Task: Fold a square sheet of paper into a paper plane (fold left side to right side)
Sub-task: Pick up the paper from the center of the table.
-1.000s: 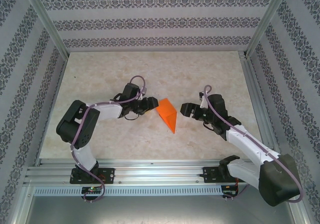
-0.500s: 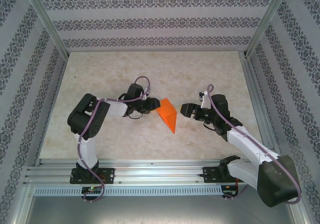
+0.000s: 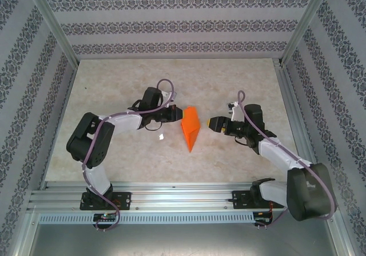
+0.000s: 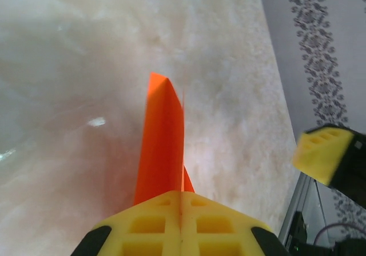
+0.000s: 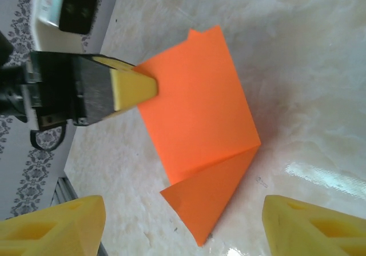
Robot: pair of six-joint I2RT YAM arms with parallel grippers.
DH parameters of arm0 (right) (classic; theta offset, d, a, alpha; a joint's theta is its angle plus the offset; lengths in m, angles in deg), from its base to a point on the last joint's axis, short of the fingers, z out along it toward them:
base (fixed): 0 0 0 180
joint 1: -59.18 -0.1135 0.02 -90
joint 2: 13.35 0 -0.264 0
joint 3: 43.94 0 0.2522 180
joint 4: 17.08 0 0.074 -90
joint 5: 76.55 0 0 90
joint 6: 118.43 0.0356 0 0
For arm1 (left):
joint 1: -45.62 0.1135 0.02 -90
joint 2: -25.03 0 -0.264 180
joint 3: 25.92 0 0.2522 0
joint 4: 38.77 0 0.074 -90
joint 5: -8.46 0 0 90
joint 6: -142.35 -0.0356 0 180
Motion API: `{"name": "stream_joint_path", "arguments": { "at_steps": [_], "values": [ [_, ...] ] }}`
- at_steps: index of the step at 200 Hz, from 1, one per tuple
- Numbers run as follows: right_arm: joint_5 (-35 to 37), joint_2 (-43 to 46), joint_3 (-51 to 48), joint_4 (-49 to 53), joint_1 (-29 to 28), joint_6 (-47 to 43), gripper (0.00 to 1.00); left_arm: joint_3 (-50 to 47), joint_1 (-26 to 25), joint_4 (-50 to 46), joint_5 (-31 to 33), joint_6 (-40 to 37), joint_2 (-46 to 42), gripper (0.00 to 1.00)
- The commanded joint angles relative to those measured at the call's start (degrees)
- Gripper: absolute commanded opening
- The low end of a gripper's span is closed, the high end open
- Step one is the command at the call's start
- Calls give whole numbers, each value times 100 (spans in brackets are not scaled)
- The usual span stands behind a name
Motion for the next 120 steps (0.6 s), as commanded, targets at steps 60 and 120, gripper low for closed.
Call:
{"name": "stream_joint_path", "arguments": {
  "at_steps": [60, 120],
  "values": [
    [-1374, -1507, 690, -1503, 30, -509, 71, 226, -30, -1057, -1088, -1465, -553, 0],
    [-1592, -2246, 966, -2070, -123, -280, 66, 206, -35, -1062, -1329, -1523, -597, 0]
  ]
}}
